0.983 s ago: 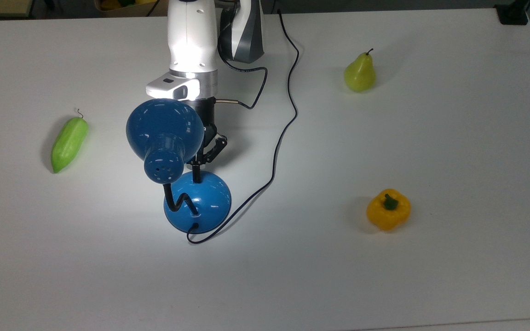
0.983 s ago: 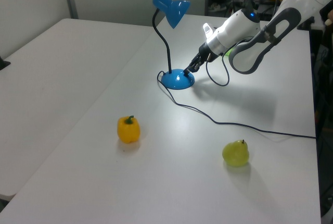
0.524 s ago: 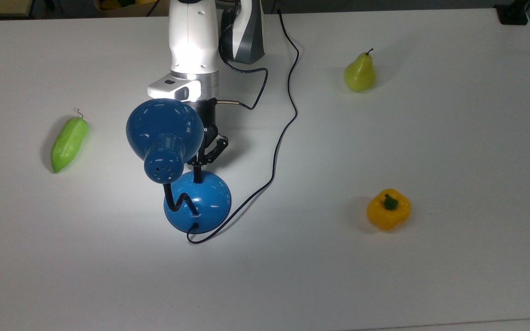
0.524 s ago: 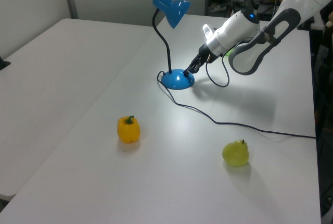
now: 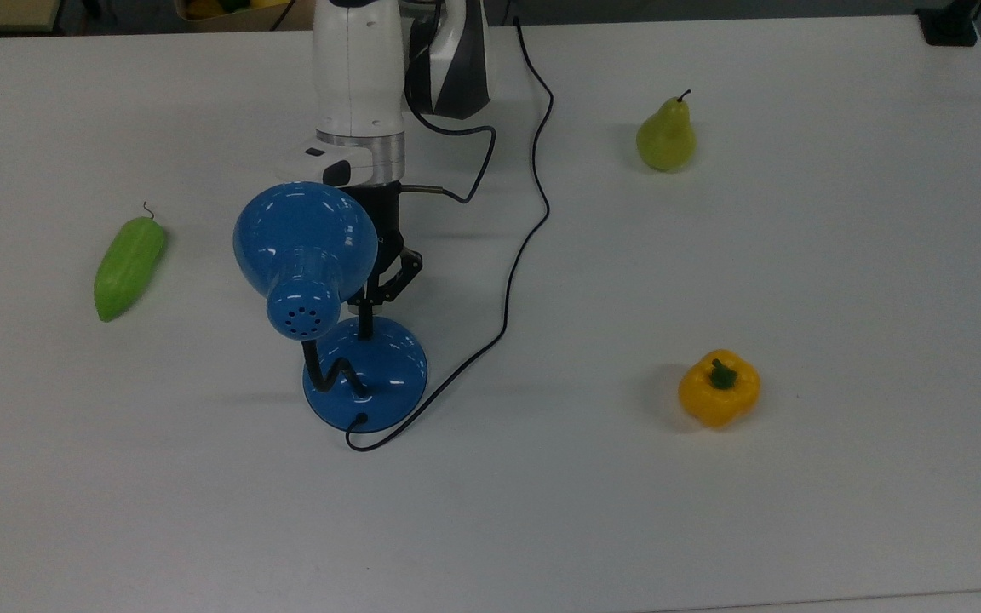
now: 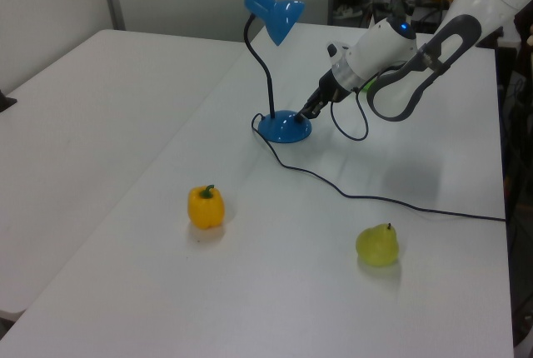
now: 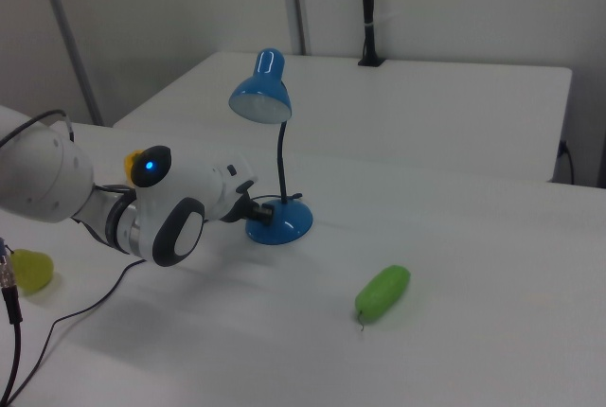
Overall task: Turn off lamp
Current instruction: 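Lift the gripper up and away from the lamp base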
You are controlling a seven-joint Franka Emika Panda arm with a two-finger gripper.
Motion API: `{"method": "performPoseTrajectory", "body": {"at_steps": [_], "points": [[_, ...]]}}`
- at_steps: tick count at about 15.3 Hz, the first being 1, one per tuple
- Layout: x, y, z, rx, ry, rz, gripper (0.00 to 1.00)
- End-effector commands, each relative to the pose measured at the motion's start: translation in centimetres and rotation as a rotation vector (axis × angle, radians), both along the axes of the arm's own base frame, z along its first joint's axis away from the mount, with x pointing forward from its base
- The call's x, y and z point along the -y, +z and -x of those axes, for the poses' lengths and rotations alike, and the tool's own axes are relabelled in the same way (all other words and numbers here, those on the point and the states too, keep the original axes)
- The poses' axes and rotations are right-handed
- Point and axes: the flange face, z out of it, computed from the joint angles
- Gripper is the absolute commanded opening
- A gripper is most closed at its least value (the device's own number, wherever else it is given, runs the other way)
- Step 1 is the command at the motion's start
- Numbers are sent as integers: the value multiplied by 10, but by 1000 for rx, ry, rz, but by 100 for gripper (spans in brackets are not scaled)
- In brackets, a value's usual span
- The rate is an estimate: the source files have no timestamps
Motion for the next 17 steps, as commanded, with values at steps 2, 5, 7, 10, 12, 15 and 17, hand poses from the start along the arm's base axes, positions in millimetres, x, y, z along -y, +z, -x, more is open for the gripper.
{"method": "performPoseTrajectory", "body": {"at_steps": [2,5,7,10,12,15,17], "points": [[3,8,21,-20,-13,-7,0],[4,39,27,-141,-11,-14,0],[0,57,26,-268,0,-17,1],[-2,86,29,-447,12,-19,54],[-3,107,42,-514,15,-20,100],[-2,159,68,-610,-29,-47,100],[-2,198,71,-714,-82,-69,100]]}}
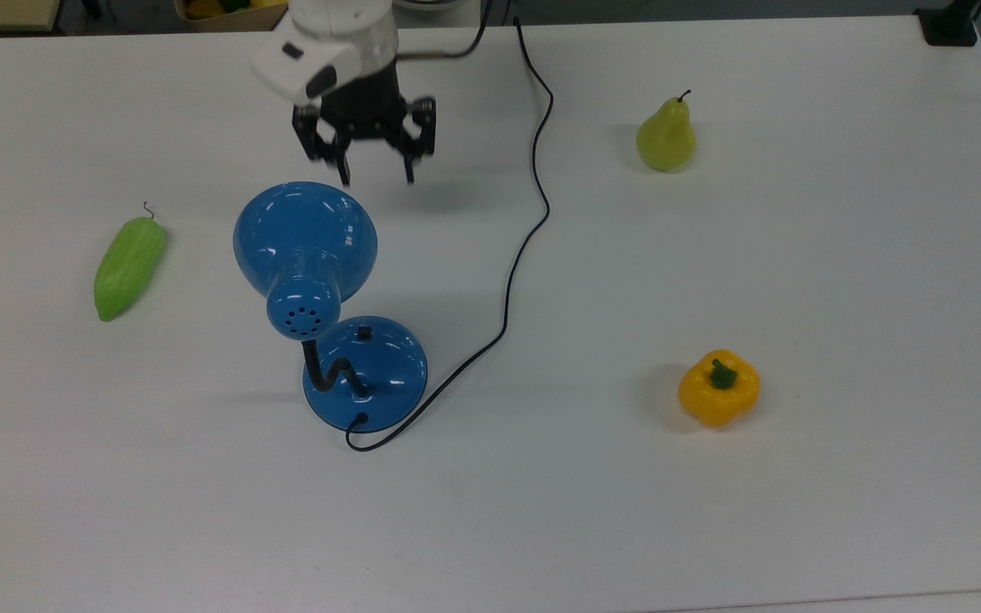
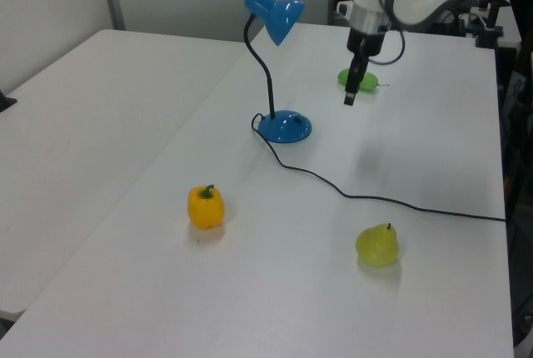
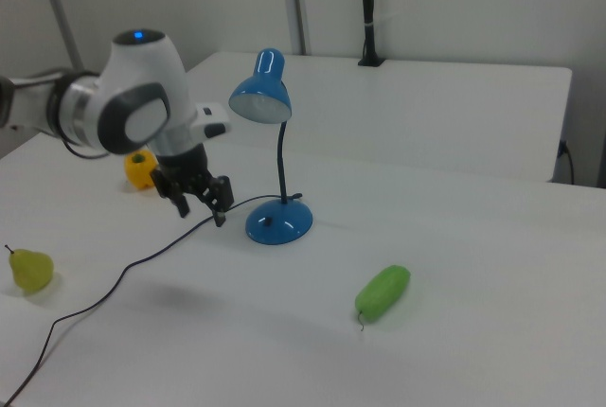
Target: Turn off lamp
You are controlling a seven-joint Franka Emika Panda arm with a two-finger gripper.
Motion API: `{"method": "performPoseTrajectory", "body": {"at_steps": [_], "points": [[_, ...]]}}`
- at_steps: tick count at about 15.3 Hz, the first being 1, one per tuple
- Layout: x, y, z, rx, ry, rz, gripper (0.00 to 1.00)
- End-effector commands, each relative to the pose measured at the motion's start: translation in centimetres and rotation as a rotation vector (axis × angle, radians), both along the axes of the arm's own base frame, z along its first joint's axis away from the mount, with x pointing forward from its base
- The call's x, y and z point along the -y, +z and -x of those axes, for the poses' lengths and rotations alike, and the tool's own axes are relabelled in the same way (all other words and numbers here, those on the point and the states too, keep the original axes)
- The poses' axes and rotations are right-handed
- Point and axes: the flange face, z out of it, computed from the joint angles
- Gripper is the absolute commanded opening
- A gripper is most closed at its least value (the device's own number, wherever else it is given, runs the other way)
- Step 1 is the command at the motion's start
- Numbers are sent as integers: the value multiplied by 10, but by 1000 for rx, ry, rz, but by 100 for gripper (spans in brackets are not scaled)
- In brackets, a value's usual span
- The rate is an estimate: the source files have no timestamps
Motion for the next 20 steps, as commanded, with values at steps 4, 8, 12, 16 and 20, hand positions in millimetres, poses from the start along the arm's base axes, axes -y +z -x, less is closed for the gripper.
{"method": "performPoseTrajectory", "body": {"at_steps": [4,8,12,16,20], "points": [[-3,124,22,-163,-253,-22,100],[-6,167,24,-138,-306,-39,100],[-8,175,13,-31,-199,-35,100],[-15,169,7,5,10,-13,100],[-22,166,11,-12,34,-11,100]]}}
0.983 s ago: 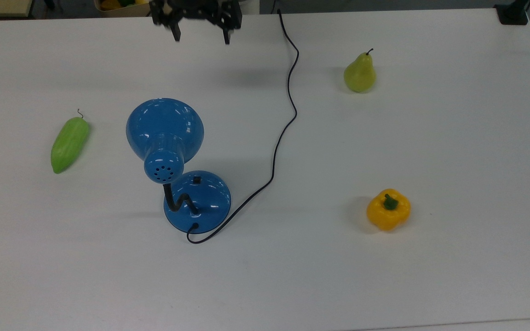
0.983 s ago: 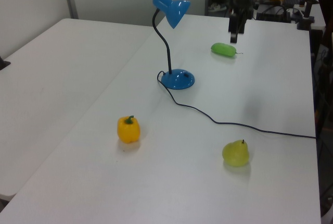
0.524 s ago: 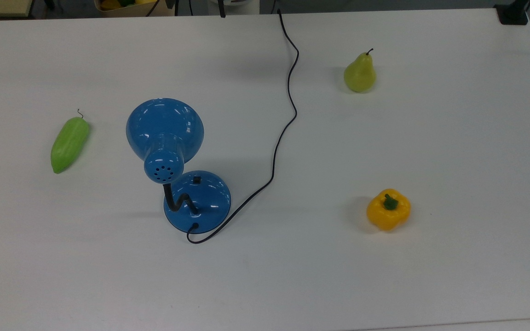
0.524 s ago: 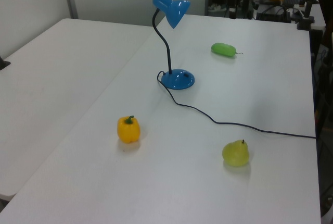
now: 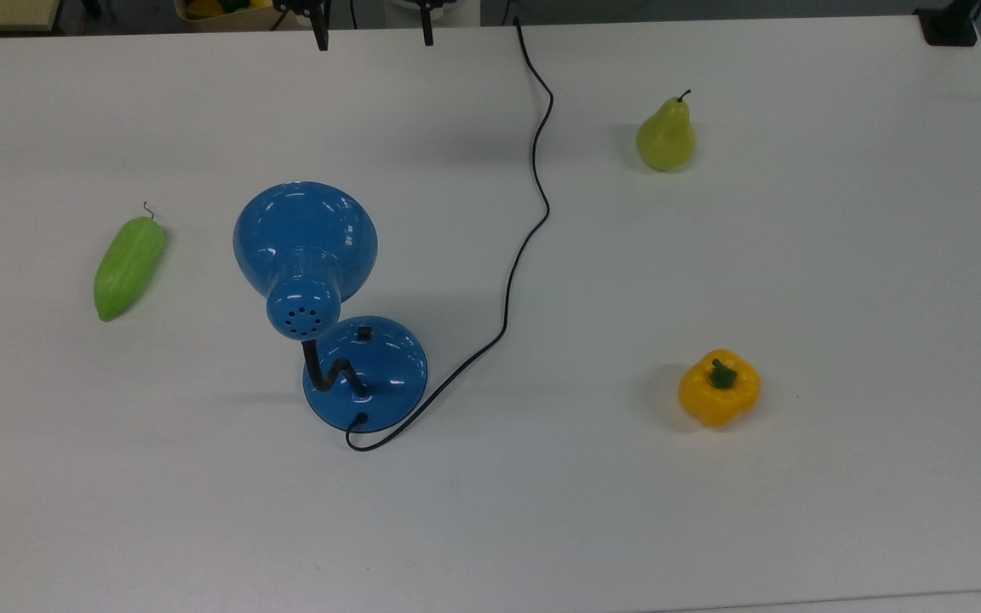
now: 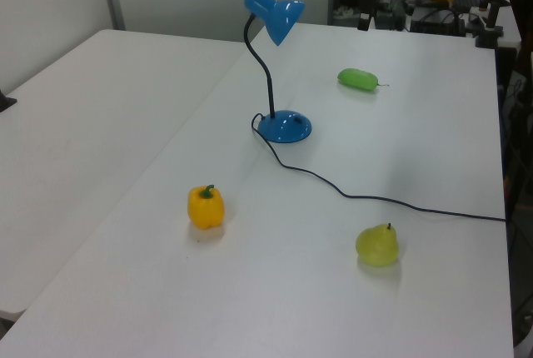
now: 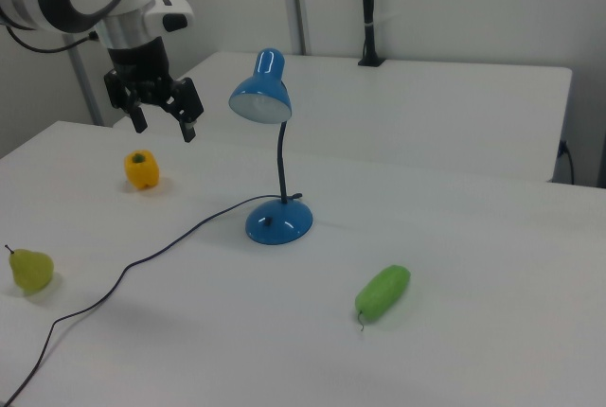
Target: Turn off lamp
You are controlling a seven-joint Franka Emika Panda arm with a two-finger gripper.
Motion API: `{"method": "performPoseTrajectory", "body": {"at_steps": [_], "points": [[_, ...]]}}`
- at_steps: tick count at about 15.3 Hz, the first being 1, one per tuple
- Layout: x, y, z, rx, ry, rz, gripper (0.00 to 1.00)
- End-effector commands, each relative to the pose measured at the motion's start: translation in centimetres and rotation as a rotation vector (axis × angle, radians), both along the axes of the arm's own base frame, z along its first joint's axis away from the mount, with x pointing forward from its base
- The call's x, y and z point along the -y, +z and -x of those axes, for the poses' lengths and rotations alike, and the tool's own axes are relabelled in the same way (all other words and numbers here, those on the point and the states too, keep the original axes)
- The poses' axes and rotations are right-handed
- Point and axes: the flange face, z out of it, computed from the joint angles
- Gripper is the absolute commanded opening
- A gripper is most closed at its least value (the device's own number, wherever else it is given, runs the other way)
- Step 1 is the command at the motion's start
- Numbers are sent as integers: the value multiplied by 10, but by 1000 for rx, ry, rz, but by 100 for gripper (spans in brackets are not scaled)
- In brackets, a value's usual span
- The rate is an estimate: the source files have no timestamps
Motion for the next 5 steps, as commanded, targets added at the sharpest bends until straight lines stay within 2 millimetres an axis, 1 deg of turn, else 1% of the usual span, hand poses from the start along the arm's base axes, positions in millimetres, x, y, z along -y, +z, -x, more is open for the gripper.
{"method": "performPoseTrajectory", "body": {"at_steps": [1,5], "points": [[-5,0,1,4,30,0,100],[-7,-1,1,2,29,-1,100]]}}
